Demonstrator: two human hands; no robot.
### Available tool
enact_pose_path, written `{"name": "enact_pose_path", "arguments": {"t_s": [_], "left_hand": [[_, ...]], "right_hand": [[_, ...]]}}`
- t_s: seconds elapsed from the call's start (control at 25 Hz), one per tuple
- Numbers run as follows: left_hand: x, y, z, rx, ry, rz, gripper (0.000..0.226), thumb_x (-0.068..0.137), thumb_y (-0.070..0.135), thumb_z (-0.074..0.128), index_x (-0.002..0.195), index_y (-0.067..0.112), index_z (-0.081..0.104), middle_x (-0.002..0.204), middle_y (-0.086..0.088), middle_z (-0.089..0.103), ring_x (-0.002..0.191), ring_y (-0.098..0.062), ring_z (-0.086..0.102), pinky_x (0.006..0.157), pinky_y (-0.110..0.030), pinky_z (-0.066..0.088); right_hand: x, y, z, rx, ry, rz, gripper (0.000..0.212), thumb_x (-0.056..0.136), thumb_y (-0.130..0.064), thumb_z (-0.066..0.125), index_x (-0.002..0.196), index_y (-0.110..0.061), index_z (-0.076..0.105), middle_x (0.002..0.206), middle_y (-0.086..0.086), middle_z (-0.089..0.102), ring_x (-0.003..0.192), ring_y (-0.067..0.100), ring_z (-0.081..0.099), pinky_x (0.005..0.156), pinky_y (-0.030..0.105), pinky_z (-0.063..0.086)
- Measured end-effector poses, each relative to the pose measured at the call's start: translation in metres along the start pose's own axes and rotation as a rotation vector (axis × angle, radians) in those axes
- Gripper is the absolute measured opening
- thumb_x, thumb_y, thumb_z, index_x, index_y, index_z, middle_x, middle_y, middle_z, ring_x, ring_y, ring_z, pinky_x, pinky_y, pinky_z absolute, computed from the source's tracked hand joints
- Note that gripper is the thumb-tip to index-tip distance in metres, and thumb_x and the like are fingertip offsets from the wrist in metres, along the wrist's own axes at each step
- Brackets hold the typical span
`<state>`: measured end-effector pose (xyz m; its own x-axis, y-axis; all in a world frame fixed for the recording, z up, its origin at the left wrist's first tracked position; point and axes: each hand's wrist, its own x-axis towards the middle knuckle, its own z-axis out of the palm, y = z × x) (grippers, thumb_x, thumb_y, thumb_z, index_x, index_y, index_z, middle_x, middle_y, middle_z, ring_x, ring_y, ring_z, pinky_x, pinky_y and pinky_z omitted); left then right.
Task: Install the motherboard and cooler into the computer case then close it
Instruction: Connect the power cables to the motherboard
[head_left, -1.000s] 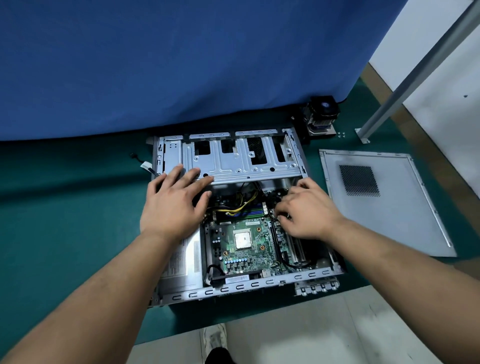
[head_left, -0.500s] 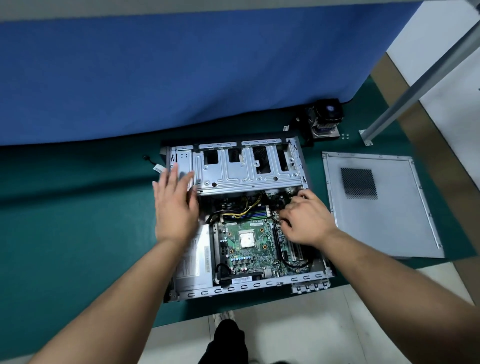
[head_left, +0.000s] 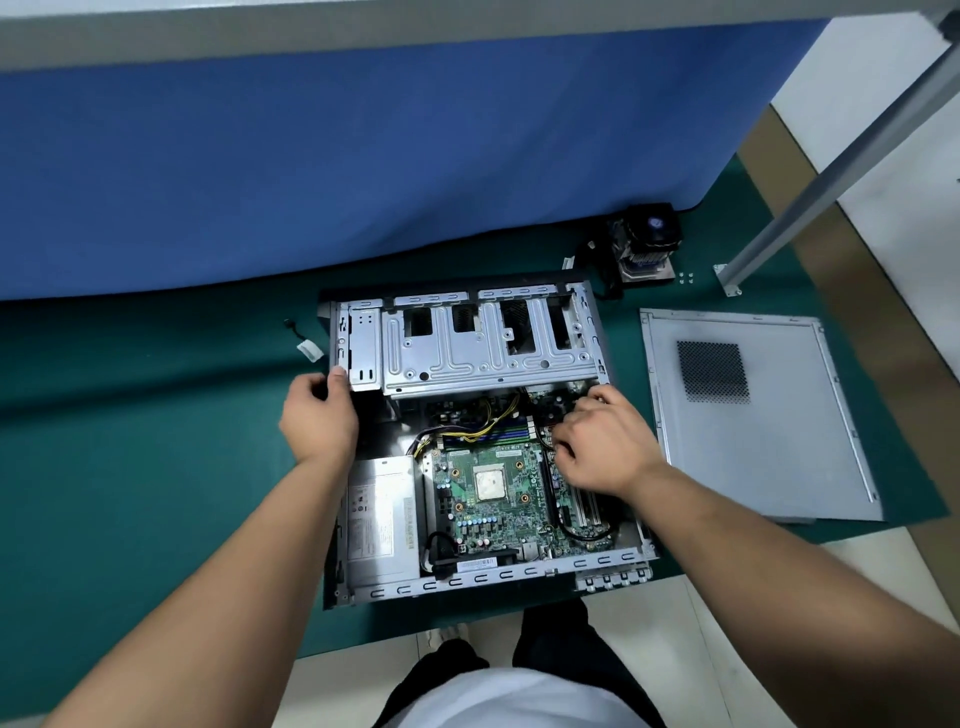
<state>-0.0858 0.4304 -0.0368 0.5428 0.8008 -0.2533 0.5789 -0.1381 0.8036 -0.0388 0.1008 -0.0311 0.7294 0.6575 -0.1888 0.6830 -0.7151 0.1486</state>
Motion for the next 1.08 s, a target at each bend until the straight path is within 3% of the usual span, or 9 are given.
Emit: {"name": "enact_pose_path", "arguments": {"t_s": [0.16,0.28,0.32,0.4,0.48,0.6,0.72,0.84,1.08], "left_hand": [[-0.018,0.002,-0.009,0.038,0.034,0.280,0.023,0.101,0.022,0.060,0.116,0.006,0.070,0.119,-0.009,0.068,0.118,-0.033,0.054,0.103,-0.032,0.039],[-0.041,0.004,-0.012,-0.001,-0.077,0.421,0.010,0.101,0.021,0.062,0.107,0.018,0.069,0.103,0.018,0.069,0.101,-0.009,0.062,0.086,-0.017,0.043],[-0.051,0.005,-0.013,-0.038,-0.150,0.441,0.007,0.101,0.022,0.063,0.103,0.027,0.067,0.095,0.027,0.069,0.092,0.002,0.063,0.079,-0.009,0.044],[-0.069,0.000,-0.011,-0.053,-0.287,0.500,0.014,0.101,0.026,0.063,0.100,0.040,0.064,0.092,0.032,0.068,0.086,0.009,0.064,0.069,-0.002,0.043],[-0.081,-0.007,-0.008,-0.037,-0.378,0.543,0.012,0.101,0.031,0.062,0.103,0.043,0.064,0.095,0.027,0.070,0.089,0.006,0.067,0.071,-0.007,0.047],[-0.087,-0.019,-0.007,0.041,-0.429,0.628,0.017,0.099,0.036,0.061,0.115,0.038,0.066,0.105,0.026,0.071,0.099,0.004,0.066,0.083,-0.020,0.052],[-0.090,-0.024,-0.007,0.086,-0.472,0.689,0.020,0.098,0.030,0.066,0.117,0.033,0.071,0.111,0.021,0.072,0.104,0.006,0.065,0.090,-0.014,0.049],[-0.092,-0.023,-0.007,0.126,-0.459,0.721,0.015,0.096,0.027,0.070,0.110,0.028,0.075,0.103,0.017,0.074,0.095,0.006,0.065,0.081,-0.002,0.042],[-0.093,-0.013,-0.008,0.266,-0.372,0.761,0.019,0.093,0.024,0.075,0.112,0.021,0.077,0.098,0.007,0.078,0.082,-0.014,0.073,0.074,-0.029,0.058]], "right_hand": [[-0.001,-0.001,-0.005,0.024,-0.024,-0.008,0.041,0.086,-0.044,0.034,0.079,-0.028,0.071,0.072,-0.007,0.069,0.077,0.014,0.058,0.102,0.039,0.033],[0.002,-0.004,-0.014,0.104,-0.153,0.023,0.042,0.091,-0.050,0.036,0.103,-0.035,0.073,0.091,-0.012,0.073,0.095,0.011,0.059,0.107,0.040,0.024],[0.005,-0.009,-0.022,0.237,-0.197,0.075,0.040,0.095,-0.053,0.039,0.111,-0.038,0.072,0.099,-0.015,0.073,0.099,0.008,0.059,0.111,0.041,0.022],[0.019,-0.030,-0.044,0.777,-0.210,0.233,0.040,0.101,-0.059,0.042,0.122,-0.038,0.068,0.117,-0.015,0.072,0.095,0.000,0.056,0.116,0.049,0.029],[0.037,-0.058,-0.065,1.261,-0.225,0.372,0.050,0.100,-0.066,0.037,0.123,-0.034,0.069,0.130,-0.012,0.067,0.100,0.000,0.059,0.113,0.050,0.041],[0.056,-0.091,-0.085,1.592,-0.430,0.480,0.058,0.093,-0.078,0.040,0.113,-0.033,0.071,0.139,-0.005,0.062,0.126,0.020,0.057,0.113,0.047,0.040],[0.065,-0.101,-0.092,1.731,-0.528,0.502,0.046,0.092,-0.062,0.062,0.113,-0.023,0.075,0.123,-0.002,0.072,0.121,0.019,0.061,0.112,0.043,0.042],[0.072,-0.101,-0.099,1.792,-0.422,0.496,0.021,0.095,-0.028,0.071,0.106,-0.012,0.077,0.108,0.001,0.077,0.103,0.017,0.069,0.098,0.032,0.050],[0.074,-0.052,-0.117,2.033,-0.041,0.616,0.012,0.104,-0.014,0.055,0.095,-0.012,0.062,0.075,0.000,0.065,0.069,0.015,0.066,0.077,0.033,0.058]]}}
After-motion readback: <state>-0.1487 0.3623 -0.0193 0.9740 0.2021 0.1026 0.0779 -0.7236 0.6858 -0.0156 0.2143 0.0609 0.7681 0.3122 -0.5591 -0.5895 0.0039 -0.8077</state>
